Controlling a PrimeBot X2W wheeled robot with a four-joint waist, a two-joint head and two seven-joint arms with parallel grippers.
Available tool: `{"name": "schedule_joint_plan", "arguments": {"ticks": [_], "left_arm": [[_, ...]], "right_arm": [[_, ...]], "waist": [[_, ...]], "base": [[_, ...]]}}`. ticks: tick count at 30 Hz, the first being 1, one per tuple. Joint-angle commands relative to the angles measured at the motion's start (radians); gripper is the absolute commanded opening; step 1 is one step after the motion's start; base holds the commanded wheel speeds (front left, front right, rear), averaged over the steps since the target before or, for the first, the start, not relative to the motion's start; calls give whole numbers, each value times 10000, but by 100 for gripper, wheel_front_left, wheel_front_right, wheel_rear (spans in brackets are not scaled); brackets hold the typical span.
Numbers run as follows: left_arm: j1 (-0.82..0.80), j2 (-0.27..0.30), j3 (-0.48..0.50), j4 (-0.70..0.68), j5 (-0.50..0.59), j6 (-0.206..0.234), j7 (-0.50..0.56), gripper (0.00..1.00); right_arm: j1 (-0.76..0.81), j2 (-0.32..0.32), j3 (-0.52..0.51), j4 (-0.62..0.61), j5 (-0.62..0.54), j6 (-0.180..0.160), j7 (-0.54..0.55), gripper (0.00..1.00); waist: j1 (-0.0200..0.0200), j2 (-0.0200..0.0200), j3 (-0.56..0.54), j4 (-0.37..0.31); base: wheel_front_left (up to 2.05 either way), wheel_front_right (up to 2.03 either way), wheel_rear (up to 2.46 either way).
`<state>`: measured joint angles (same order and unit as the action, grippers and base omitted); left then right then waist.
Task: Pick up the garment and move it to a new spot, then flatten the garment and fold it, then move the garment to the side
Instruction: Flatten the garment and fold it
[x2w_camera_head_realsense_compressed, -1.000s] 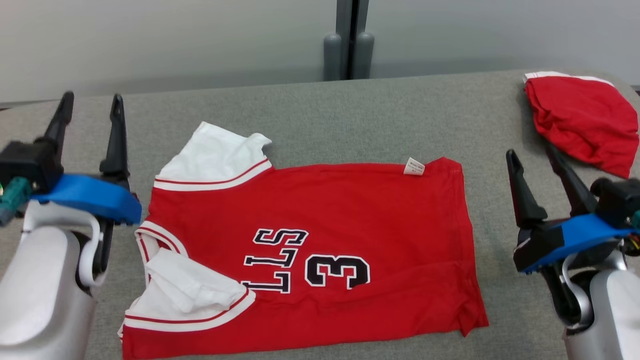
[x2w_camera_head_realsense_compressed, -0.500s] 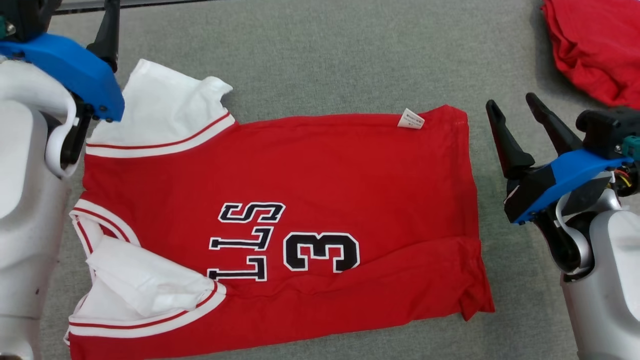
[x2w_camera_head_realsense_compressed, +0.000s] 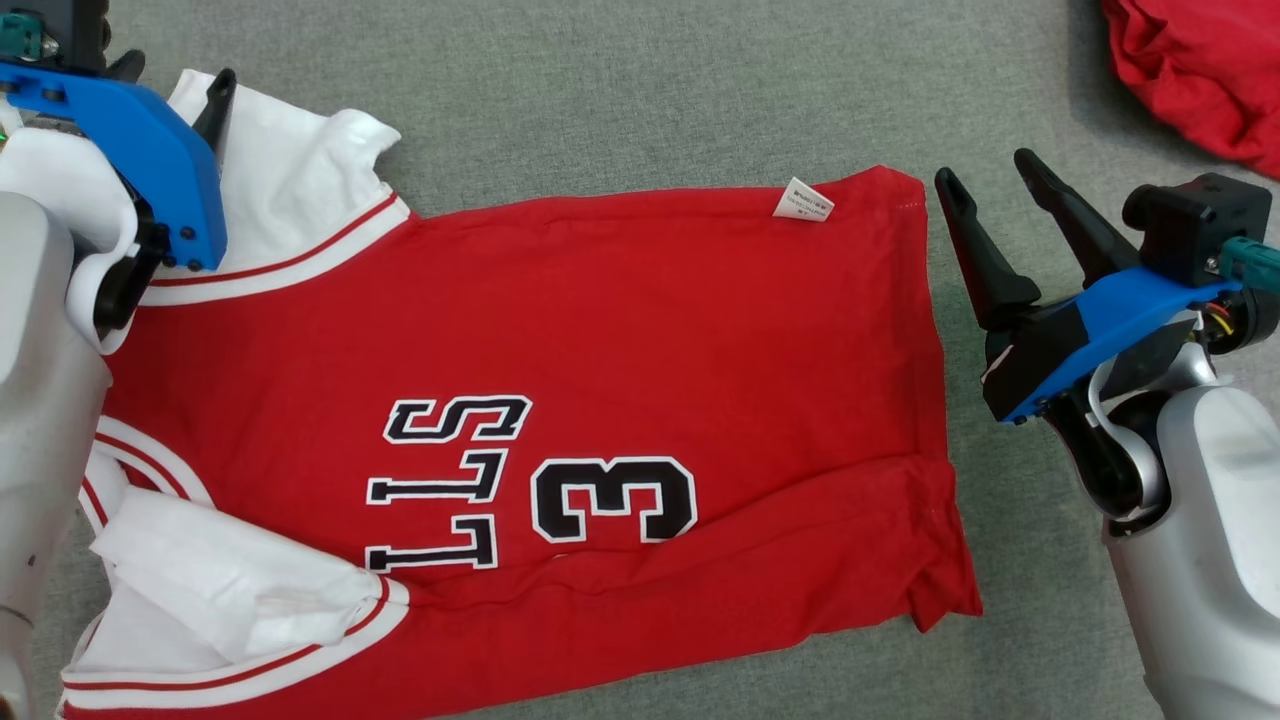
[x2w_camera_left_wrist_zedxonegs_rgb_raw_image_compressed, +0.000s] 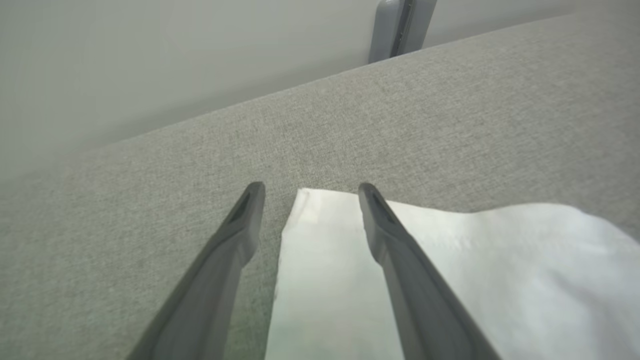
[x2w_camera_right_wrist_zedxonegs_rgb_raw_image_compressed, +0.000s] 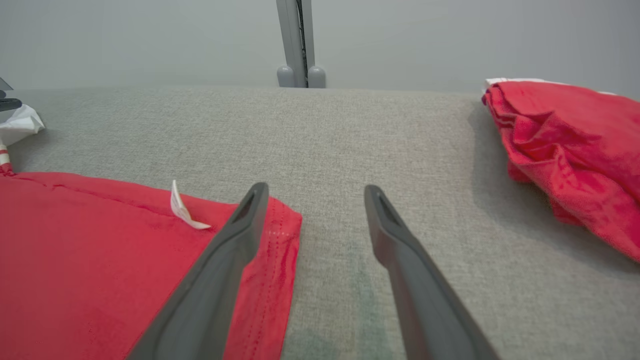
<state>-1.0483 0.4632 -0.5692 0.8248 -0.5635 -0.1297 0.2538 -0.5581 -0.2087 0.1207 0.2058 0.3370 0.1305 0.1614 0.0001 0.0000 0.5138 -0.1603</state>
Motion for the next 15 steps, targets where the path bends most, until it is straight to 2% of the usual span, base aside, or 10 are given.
{"name": "schedule_joint_plan", "arguments": {"ticks": [1,13,14,15], "left_arm": [[-163,87,-175,63,-85,-7,129,100],[-167,297,-1247,362,-1776,-8,1456,100],[-162,305,-1305,364,-1887,-9,1505,63],[-198,339,-1418,347,-1856,-9,1483,30]], "right_arm": [[-193,-82,17,32,40,6,-80,100],[-457,-188,404,282,361,6,-146,100],[-487,-210,438,311,407,6,-147,100],[-516,-249,480,344,424,6,-105,100]], "waist": [[-1,0,25,-15],[-1,0,240,-220],[-1,0,243,-234],[-1,0,240,-238]], "base": [[0,0,0],[0,0,0],[0,0,0],[0,0,0]]}}
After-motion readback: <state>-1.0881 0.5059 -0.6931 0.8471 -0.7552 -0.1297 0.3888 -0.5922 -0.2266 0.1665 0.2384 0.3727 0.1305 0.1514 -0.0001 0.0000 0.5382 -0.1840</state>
